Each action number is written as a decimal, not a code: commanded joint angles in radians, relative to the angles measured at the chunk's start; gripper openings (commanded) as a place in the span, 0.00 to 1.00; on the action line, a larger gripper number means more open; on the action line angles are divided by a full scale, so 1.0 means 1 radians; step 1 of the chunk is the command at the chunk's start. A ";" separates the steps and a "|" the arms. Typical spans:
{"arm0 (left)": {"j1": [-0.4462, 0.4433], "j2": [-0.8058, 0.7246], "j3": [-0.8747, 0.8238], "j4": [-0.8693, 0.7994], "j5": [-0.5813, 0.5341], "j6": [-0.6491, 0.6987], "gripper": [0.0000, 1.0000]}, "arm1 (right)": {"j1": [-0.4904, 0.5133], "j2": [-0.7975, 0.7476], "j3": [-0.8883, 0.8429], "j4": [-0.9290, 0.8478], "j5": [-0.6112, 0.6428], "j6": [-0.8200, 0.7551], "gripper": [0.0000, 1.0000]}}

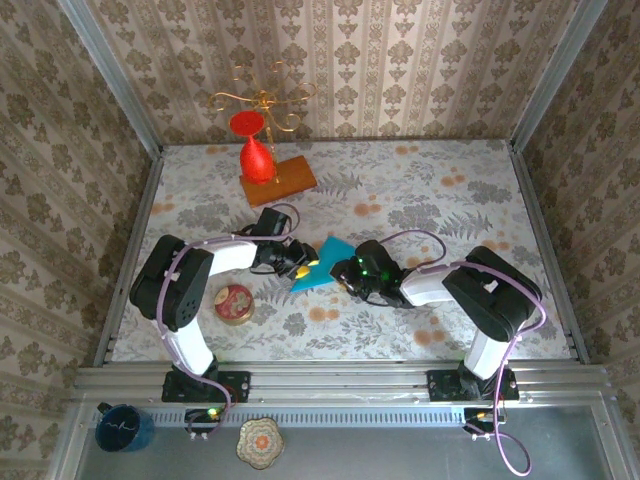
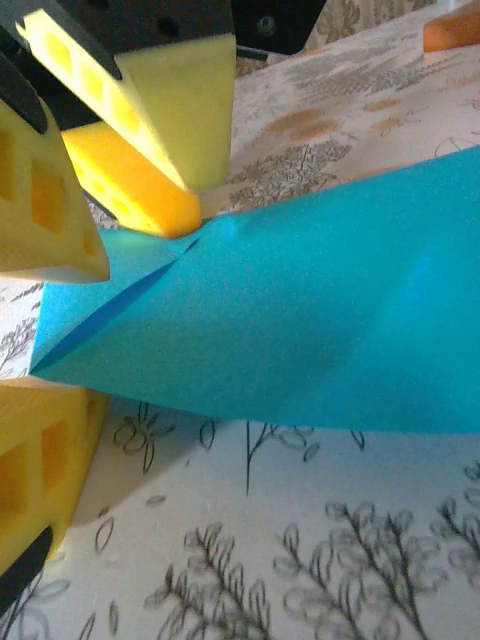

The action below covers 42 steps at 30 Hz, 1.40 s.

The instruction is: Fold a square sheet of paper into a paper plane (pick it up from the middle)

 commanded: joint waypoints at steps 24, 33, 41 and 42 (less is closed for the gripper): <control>-0.036 -0.152 -0.013 -0.086 -0.089 0.193 0.48 | -0.014 -0.108 -0.093 0.070 0.093 0.019 0.03; -0.234 -0.283 -0.001 -0.135 -0.377 0.635 0.78 | -0.112 -0.237 -0.090 -0.135 -0.018 -0.012 0.02; -0.379 -0.245 -0.015 -0.033 -0.547 0.926 0.77 | -0.179 -0.318 -0.066 -0.244 -0.085 -0.031 0.02; -0.392 -0.238 -0.023 -0.007 -0.558 0.950 0.76 | -0.186 -0.323 -0.063 -0.253 -0.093 -0.031 0.02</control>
